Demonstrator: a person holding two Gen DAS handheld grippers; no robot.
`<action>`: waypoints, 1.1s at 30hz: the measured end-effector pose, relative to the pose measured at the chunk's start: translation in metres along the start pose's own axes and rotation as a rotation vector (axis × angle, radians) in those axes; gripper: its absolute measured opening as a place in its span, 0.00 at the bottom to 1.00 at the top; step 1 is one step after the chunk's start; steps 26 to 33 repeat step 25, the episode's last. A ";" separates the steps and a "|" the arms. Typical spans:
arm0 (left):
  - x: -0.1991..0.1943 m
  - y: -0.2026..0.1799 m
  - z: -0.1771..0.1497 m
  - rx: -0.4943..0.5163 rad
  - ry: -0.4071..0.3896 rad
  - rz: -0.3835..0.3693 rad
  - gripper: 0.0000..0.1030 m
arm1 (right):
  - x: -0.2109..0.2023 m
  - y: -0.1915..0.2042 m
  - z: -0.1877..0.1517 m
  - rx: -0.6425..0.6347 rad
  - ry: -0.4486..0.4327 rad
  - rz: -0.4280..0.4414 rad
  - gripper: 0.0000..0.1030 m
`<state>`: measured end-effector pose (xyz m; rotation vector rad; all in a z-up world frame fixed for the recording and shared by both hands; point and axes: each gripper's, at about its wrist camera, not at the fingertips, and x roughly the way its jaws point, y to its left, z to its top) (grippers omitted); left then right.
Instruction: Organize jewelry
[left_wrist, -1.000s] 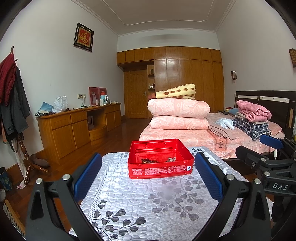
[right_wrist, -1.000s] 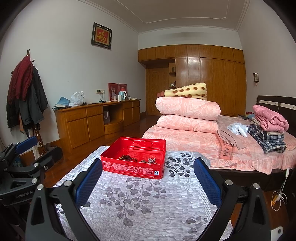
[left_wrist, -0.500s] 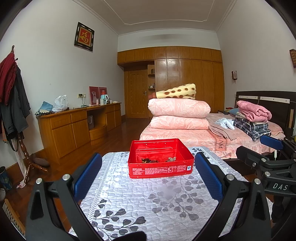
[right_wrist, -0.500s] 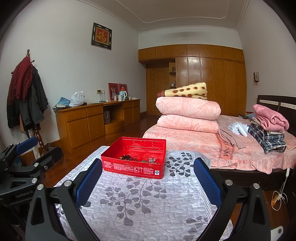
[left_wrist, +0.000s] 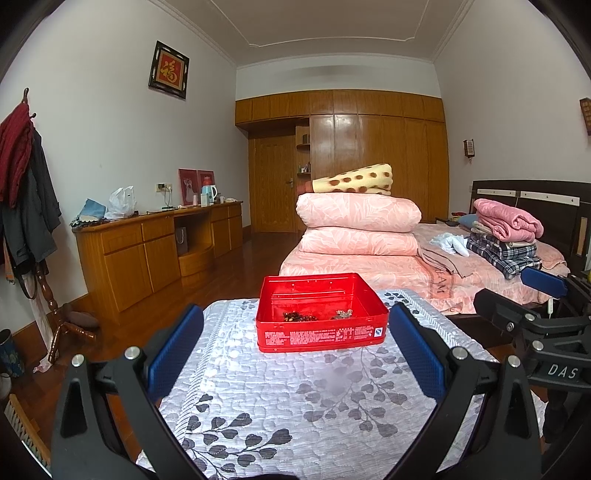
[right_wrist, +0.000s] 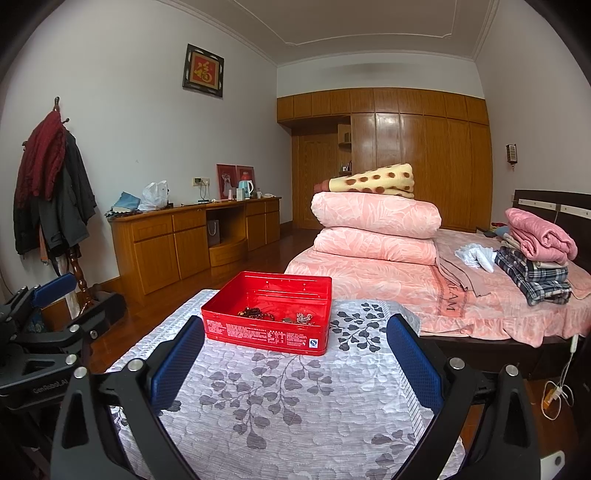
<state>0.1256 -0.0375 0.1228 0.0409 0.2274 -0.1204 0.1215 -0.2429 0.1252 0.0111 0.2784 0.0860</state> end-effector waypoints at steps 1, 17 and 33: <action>0.000 0.000 0.000 0.000 0.000 -0.002 0.95 | 0.000 0.000 -0.001 0.000 0.000 0.001 0.94; 0.000 0.000 -0.001 0.001 0.004 -0.007 0.95 | 0.000 0.000 0.000 0.000 0.000 0.001 0.94; -0.001 0.000 0.000 -0.005 0.002 -0.004 0.95 | 0.000 0.000 0.000 0.001 0.000 0.001 0.94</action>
